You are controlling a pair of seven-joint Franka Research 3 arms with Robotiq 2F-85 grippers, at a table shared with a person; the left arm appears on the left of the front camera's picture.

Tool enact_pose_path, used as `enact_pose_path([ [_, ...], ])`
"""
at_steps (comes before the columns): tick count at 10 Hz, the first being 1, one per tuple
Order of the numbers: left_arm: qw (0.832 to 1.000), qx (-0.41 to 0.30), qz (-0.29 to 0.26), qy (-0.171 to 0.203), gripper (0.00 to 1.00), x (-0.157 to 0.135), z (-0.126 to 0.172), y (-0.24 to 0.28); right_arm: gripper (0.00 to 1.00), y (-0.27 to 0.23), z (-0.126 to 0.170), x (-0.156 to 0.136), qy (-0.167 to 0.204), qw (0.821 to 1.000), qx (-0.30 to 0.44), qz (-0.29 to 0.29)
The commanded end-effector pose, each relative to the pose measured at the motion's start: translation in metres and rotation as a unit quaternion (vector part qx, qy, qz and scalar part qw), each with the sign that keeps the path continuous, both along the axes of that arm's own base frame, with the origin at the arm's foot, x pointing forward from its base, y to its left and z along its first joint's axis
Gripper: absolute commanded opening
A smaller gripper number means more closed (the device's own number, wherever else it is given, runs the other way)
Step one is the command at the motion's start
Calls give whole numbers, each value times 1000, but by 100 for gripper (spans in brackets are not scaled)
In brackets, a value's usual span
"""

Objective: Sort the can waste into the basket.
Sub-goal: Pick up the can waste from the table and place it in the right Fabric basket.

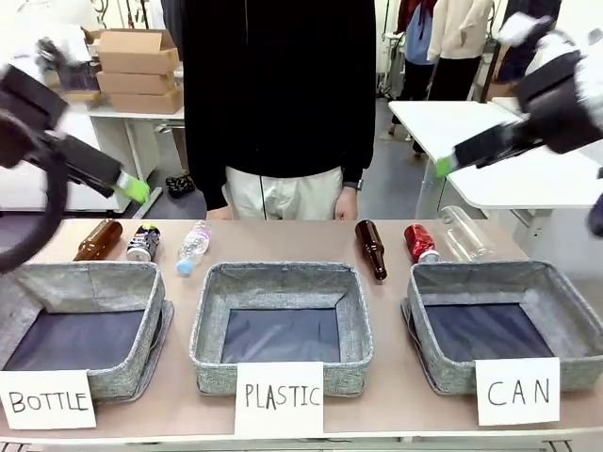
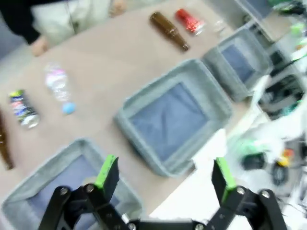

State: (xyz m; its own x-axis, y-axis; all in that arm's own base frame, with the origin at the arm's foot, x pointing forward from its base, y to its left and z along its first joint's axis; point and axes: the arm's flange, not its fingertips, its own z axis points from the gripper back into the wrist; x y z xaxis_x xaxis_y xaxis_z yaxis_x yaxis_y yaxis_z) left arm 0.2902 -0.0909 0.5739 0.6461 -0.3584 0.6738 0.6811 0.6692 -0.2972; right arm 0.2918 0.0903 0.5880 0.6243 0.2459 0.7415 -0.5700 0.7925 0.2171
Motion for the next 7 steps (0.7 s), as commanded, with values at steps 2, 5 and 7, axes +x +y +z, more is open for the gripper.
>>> enact_pose_path([
  [2,838,-464,28,286,100,30,-30,102,100,-63,-9,-7,262,880,397,-8],
  [5,807,-507,80,291,100,34,-35,132,100,-88,-36,10,299,825,472,-91],
  [7,911,-371,-27,177,100,25,-43,143,100,-95,-25,6,202,913,353,19],
])
